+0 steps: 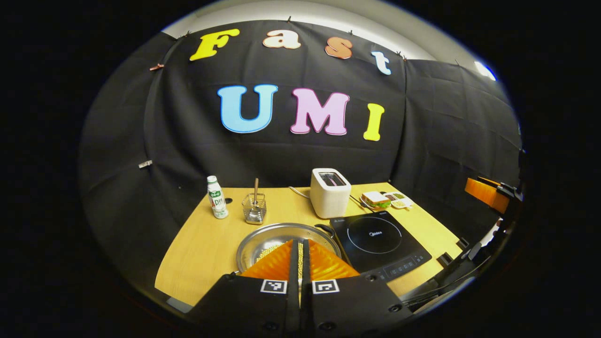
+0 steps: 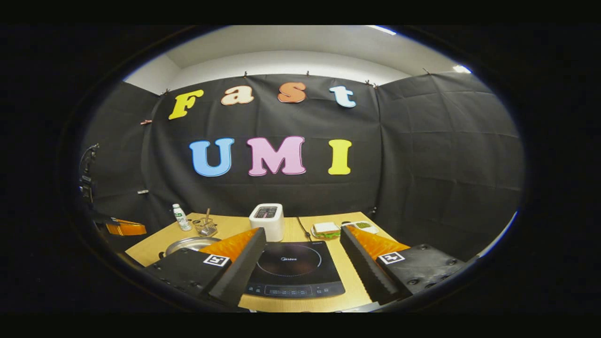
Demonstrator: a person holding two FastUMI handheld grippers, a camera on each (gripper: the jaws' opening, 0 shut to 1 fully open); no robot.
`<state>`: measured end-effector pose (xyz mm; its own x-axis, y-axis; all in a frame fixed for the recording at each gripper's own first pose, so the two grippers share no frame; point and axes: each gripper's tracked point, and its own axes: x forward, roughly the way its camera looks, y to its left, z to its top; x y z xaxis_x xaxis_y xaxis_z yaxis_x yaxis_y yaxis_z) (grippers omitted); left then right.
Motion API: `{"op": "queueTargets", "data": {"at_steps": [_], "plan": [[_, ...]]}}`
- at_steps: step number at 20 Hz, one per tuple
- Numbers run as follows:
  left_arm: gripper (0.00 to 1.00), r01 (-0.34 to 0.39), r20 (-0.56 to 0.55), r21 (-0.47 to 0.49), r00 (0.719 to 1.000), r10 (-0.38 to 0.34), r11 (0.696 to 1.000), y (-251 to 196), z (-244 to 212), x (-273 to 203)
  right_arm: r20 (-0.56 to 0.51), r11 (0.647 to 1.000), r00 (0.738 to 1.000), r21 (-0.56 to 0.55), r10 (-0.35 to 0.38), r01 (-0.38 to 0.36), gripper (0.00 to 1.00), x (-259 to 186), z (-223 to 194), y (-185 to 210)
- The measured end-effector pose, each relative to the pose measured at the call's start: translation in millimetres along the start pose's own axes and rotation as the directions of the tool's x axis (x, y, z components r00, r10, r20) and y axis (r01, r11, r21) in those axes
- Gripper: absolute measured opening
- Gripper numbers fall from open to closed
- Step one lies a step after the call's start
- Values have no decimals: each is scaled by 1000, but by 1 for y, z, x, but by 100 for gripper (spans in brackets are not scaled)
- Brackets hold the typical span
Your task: First push the handle of the pot to place it horizontally, then grasp the pot with both hands and set it on the induction cooktop.
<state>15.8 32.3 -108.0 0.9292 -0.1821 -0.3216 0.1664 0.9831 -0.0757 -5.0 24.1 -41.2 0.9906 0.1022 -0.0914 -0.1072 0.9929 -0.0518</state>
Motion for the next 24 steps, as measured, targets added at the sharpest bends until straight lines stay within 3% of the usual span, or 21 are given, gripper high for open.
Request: {"op": "queueTargets", "data": {"at_steps": [7,18,24], "plan": [[5,20,-139,-10,990,-22,1000,28,-62,13,-46,1000,999,1,14,-14,99,3,-16,8],[5,3,-377,-158,924,-63,987,56,-175,38,-112,998,993,-38,41,-46,99,16,-33,24],[5,-14,-443,-173,894,-65,985,63,-200,51,-137,995,988,-58,74,-83,99,29,-37,33]]}}
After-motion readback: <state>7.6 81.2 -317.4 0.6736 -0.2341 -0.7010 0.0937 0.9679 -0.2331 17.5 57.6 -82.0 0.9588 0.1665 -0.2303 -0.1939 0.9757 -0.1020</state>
